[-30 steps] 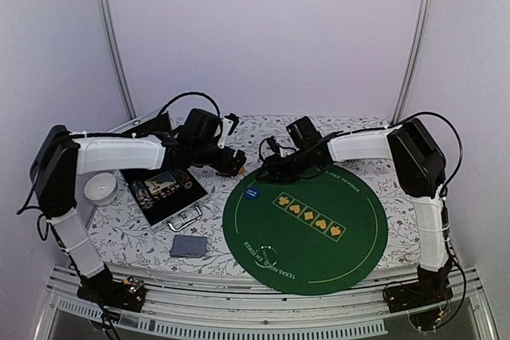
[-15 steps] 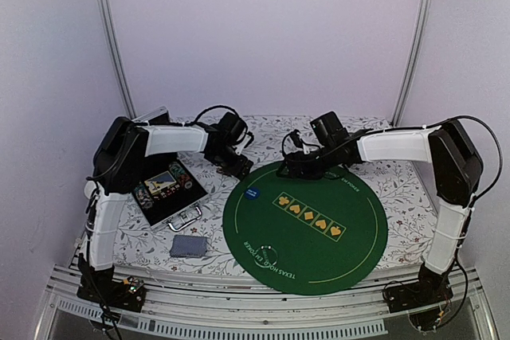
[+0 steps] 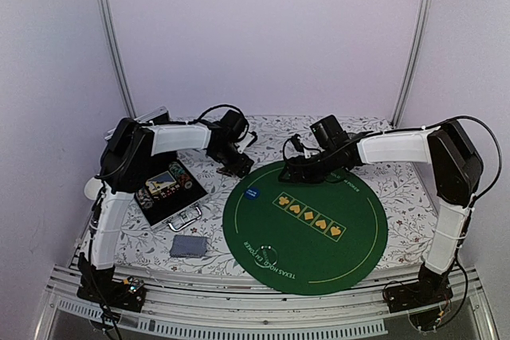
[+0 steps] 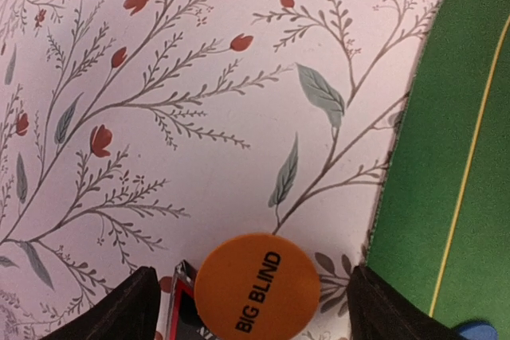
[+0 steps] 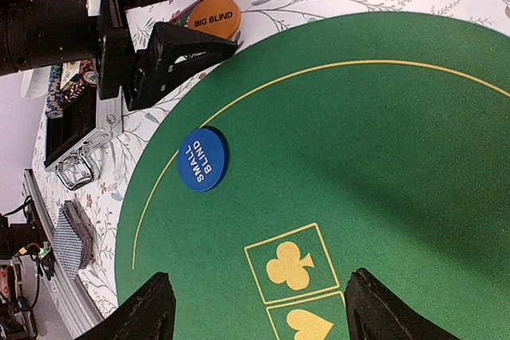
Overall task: Distribute texas hold em gaming equipment
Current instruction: Pick up the big blind button from the center of the board.
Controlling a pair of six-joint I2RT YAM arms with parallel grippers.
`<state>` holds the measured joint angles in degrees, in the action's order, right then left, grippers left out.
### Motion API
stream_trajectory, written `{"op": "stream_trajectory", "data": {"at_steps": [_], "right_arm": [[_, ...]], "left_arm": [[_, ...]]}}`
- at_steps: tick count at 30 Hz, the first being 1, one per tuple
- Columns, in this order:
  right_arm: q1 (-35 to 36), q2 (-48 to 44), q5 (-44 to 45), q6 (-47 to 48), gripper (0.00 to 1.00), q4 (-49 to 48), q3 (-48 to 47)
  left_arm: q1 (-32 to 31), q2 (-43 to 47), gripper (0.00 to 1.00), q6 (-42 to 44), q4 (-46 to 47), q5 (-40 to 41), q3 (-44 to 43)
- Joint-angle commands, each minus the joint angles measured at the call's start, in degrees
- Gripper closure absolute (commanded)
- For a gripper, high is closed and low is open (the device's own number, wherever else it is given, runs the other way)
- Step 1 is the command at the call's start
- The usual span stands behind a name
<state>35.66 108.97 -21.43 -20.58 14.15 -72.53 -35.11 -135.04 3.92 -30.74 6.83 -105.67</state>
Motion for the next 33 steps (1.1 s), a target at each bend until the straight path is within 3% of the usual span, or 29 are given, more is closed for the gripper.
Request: {"op": "stream_trajectory", "data": {"at_steps": [1,16,21,29,33], "right_arm": [[-0.06,-0.94,-0.45,1.02,0.24,0.26,0.40],[-0.06,-0.42,-2.29,1.22,0.24,0.43,0.61],[-0.06,-0.55,-2.71,1.36,0.23,0.60,0.68],[-0.06,-0.64,-3.09,1.75,0.23,0.95,0.62],[-0.06,-0.42,-3.33,1.77,0.23,0.96,0.62]], "left_arm": [[0.94,-0.66,0.16,4.41,0.94,-1.33,-1.55],[3.33,-2.85,0.31,10.20,-0.98,-10.51,-2.94],[3.47,-3.70,0.42,11.51,-1.79,-11.35,-2.93],[3.69,-2.96,0.39,11.85,-5.20,-8.98,-1.79],[3.82,-2.21,0.52,11.67,-5.47,-9.48,-0.98]]}}
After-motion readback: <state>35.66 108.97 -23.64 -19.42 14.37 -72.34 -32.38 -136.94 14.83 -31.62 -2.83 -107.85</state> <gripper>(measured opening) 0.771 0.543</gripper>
